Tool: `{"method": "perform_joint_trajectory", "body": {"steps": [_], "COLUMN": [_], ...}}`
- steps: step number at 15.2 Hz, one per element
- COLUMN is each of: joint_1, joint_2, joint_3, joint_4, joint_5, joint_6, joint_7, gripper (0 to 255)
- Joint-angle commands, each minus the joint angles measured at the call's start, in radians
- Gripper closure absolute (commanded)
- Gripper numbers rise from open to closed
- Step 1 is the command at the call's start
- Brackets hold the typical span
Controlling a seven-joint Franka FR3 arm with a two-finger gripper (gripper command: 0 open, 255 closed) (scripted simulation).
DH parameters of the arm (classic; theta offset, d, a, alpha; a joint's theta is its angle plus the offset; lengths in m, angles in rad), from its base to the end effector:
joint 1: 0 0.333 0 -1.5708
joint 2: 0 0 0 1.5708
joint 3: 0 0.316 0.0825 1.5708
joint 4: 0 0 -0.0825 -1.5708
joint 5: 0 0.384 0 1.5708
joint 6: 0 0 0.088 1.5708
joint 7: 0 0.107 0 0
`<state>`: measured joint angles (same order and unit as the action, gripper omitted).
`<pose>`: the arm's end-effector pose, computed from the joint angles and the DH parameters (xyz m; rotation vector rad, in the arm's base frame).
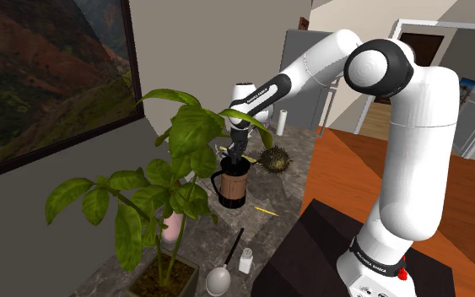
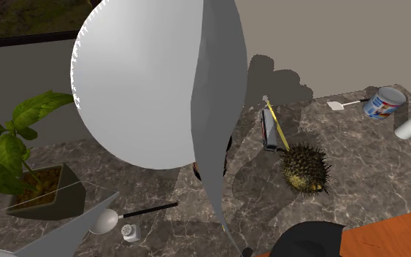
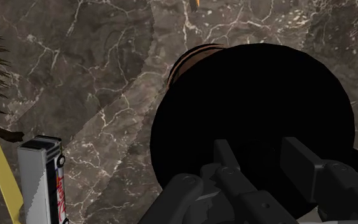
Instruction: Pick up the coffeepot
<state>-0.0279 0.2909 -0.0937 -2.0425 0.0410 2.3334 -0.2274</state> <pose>0.5882 -0.0697 0.3002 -3.1365 -0.1278 -0.0032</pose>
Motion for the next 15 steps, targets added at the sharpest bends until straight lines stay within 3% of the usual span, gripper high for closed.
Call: {"method": "perform_joint_trajectory", "body": {"steps": [1,15], "joint_1": [0.000,0.004], "joint_2": [-0.009,-0.109], "joint_3": [-0.001,-0.005], "joint_4": [0.002,0.069], "joint_5": [-0.001,-0.016], "joint_6": [-0.011,-0.178], "joint_7": [0.001,0.011], "gripper": [255,255]}}
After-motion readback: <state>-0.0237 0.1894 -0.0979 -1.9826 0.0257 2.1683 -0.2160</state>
